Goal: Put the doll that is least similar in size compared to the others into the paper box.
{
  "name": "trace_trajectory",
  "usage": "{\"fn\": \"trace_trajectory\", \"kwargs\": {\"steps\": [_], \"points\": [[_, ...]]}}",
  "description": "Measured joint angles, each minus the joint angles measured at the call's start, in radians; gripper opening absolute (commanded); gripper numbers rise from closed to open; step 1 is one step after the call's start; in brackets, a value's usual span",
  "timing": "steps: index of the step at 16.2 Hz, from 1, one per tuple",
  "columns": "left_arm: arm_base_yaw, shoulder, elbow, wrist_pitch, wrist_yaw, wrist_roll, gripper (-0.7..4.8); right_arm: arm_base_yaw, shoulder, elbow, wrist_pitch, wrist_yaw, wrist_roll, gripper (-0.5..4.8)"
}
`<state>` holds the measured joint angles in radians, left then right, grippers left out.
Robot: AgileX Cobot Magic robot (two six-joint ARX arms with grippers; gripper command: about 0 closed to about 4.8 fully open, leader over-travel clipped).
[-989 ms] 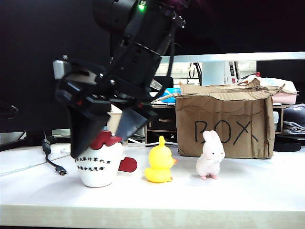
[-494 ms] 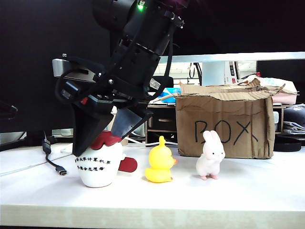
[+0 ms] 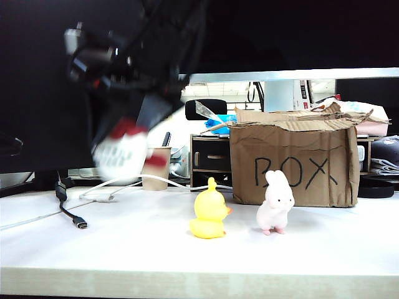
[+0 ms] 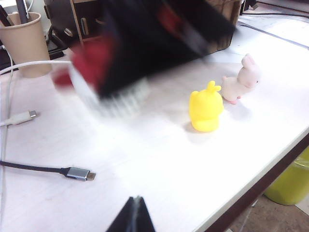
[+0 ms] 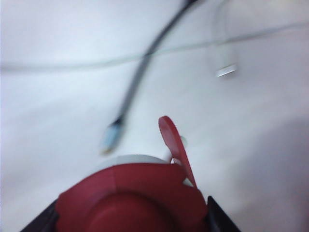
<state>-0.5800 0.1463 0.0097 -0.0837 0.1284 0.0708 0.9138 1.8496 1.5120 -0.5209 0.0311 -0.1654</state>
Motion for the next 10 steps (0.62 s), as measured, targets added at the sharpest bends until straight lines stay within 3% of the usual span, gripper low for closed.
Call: {"fn": "trace_trajectory", "kwargs": {"steps": [5,7,10], "points": [[0.000,0.000,0.000,0.000,0.000,0.000,-0.05,-0.036,0.000,0.169,-0.102,0.058,0.000,1.69],[0.000,0.000,0.000,0.000,0.000,0.000,-0.05,-0.060,0.000,0.220,-0.164,0.127,0.000,1.69],[0.000,-0.005,0.000,0.000,0.000,0.000,-0.05,-0.150,-0.016,0.237,-0.208,0.194,0.000,1.69]]}}
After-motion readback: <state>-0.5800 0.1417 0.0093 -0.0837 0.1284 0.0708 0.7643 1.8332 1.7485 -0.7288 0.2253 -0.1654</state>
